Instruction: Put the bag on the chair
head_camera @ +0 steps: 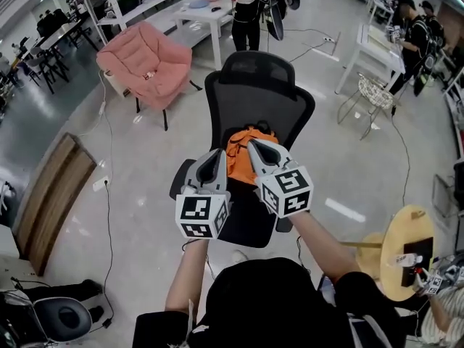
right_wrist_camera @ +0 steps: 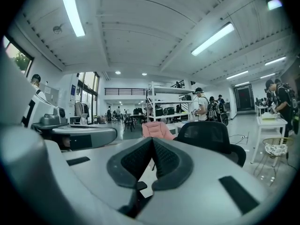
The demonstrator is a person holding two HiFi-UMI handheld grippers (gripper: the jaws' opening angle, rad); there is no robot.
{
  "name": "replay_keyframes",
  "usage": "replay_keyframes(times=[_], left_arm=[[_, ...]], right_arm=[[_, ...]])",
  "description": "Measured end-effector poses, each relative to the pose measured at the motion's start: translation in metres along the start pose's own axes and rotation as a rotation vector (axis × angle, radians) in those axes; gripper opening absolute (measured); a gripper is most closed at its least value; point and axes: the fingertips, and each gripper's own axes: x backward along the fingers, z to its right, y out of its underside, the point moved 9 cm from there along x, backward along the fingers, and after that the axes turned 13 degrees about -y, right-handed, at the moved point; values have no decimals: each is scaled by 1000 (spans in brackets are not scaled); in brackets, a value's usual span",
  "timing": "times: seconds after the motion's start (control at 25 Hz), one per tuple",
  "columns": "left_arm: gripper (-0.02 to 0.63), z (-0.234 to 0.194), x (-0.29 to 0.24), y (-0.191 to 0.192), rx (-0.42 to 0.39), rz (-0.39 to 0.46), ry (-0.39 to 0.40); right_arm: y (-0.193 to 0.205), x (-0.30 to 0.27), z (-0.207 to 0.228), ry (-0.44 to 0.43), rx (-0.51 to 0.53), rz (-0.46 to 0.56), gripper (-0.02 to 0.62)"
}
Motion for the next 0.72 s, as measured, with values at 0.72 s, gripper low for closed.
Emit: replay_keyframes(times=[0.72], left_arm=[[11,68,54,-15,23,23,-46]], right_arm=[[-19,92,-10,-33,16,60,2]])
